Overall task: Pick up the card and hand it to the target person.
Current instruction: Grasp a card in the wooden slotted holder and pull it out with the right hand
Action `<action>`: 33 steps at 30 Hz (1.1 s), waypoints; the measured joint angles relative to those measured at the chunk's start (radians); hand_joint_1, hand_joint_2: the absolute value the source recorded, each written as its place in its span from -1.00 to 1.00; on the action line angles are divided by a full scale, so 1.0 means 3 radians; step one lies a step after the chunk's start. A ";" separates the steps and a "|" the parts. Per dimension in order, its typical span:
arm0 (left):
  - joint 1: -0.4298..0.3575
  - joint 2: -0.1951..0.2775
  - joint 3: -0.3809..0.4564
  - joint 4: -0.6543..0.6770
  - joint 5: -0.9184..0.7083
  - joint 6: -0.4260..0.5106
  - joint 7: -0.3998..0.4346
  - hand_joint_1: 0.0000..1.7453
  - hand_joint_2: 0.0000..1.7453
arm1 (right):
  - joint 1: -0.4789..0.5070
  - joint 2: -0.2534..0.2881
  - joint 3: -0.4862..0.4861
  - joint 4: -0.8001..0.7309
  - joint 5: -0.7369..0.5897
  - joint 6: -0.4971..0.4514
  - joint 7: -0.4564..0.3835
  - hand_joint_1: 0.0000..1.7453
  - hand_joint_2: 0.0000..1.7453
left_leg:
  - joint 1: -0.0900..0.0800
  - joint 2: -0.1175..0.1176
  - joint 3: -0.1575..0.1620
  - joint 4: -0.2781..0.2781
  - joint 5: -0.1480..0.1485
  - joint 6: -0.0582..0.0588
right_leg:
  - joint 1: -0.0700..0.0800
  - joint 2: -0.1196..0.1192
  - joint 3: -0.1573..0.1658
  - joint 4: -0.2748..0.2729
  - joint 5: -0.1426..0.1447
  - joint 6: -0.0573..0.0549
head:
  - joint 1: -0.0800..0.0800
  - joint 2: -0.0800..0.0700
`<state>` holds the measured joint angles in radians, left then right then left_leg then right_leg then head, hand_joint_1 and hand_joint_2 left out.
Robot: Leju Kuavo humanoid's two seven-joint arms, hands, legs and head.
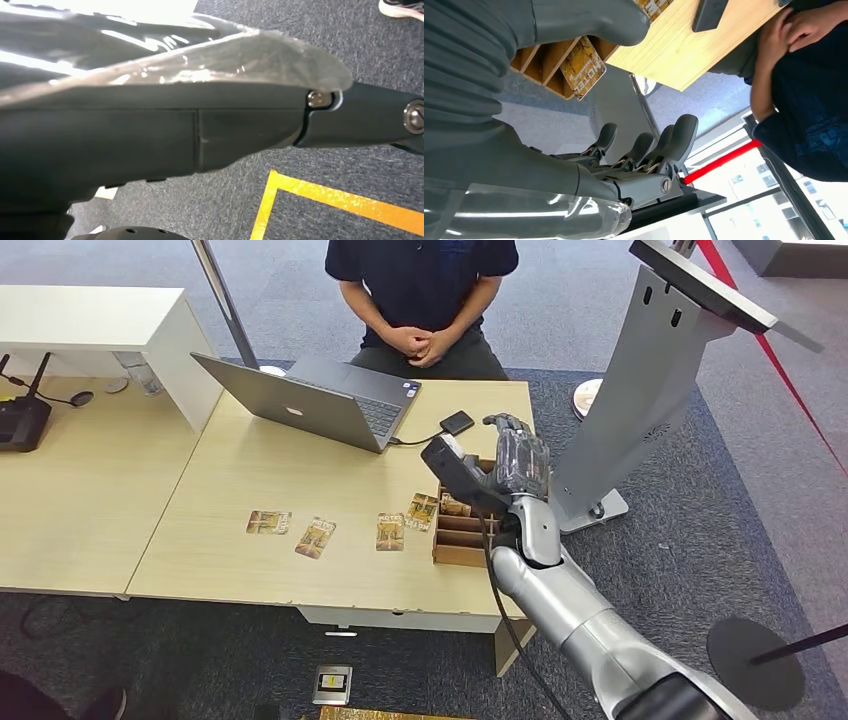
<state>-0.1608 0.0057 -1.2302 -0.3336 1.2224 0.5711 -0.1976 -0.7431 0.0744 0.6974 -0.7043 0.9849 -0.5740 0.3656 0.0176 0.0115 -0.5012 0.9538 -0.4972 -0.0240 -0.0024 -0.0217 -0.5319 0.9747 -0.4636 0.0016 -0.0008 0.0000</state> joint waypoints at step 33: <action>0.0042 0.0000 0.0015 0.0004 -0.0154 -0.0027 -0.0121 -1.00 -1.00 | 0.0534 -0.0078 -0.0040 -0.0556 0.0510 0.0424 0.0148 -0.13 1.00 | 0.0000 0.0000 -0.0003 0.0000 0.0001 0.0000 | 0.0000 0.0000 0.0000 0.0000 0.0001 0.0000 | 0.0000 0.0000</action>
<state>-0.1480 0.0057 -1.2257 -0.3323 1.1764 0.5631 -0.2338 -0.5828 0.0508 0.6855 -0.8712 1.1379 -0.4469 0.4102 0.0176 0.0114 -0.5021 0.9536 -0.4968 -0.0242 -0.0024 -0.0217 -0.5318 0.9747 -0.4633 0.0016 -0.0008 0.0000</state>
